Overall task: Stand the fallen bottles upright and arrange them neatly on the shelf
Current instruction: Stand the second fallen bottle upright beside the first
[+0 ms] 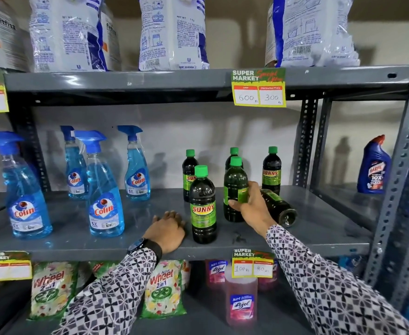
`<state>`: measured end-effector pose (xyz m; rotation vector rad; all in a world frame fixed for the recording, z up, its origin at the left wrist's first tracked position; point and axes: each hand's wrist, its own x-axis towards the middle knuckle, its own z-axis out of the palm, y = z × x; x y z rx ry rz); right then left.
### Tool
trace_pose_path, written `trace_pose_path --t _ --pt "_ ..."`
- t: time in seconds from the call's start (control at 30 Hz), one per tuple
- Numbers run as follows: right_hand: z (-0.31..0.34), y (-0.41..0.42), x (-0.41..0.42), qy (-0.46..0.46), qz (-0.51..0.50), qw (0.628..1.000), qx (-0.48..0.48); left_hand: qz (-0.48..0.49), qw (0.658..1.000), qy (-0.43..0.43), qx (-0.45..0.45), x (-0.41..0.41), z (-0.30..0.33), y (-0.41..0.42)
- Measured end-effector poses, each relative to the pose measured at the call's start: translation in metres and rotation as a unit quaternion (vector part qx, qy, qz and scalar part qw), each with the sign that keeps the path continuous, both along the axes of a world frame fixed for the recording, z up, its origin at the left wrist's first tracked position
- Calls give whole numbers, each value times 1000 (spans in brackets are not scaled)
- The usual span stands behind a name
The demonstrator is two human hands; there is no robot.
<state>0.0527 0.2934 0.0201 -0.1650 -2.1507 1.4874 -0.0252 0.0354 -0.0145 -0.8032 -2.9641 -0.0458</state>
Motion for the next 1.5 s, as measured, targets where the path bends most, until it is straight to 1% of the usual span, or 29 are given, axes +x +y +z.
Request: trace_pose_path --t 0.1,0.33,0.47,0.53,0.6,0.67,0.7,0.8,0.87,1.0,1.1,1.17,1.3,1.37,1.5 --pt "-4 -3 0 10 -13 1000 11 -2 1000 7 -10 -1 0 0" --pt "-13 5 -6 13 14 998 -56 -2 1000 18 -5 -8 -6 0" --pt "-10 0 -2 5 -4 1000 -18 -5 1000 20 -8 -10 -7 0" --pt "-12 0 -7 13 -27 999 35 -5 1000 19 -8 -11 -9 -1" --pt "-31 19 -33 7 -42 997 71 -1 1000 17 -8 -12 -9 -1" --pt "-49 35 -57 -2 -49 995 85 0 1000 16 -9 -12 -7 0" --pt "-46 33 -53 -11 -54 995 88 0 1000 17 -9 -11 -6 1" --pt "-12 2 -6 -3 -48 996 72 -1 1000 15 -5 -10 -6 1" --pt "-5 -6 7 -15 -32 998 53 -3 1000 14 -7 -12 -8 0" --pt "-12 -2 -3 4 -56 995 80 -1 1000 9 1 -12 -8 0" --pt "-21 6 -17 -5 -82 990 114 -3 1000 13 -3 -11 -7 0" --pt "-14 1 -9 -3 -79 992 100 -5 1000 12 -1 -11 -8 0" --pt "-8 -4 3 -7 -35 998 46 -9 1000 14 12 -11 -8 -1" --pt "-9 -4 2 -13 -38 998 46 -7 1000 10 14 -12 -8 -1" --pt "-17 0 -9 8 -67 996 66 -7 1000 13 19 -13 -9 -2"
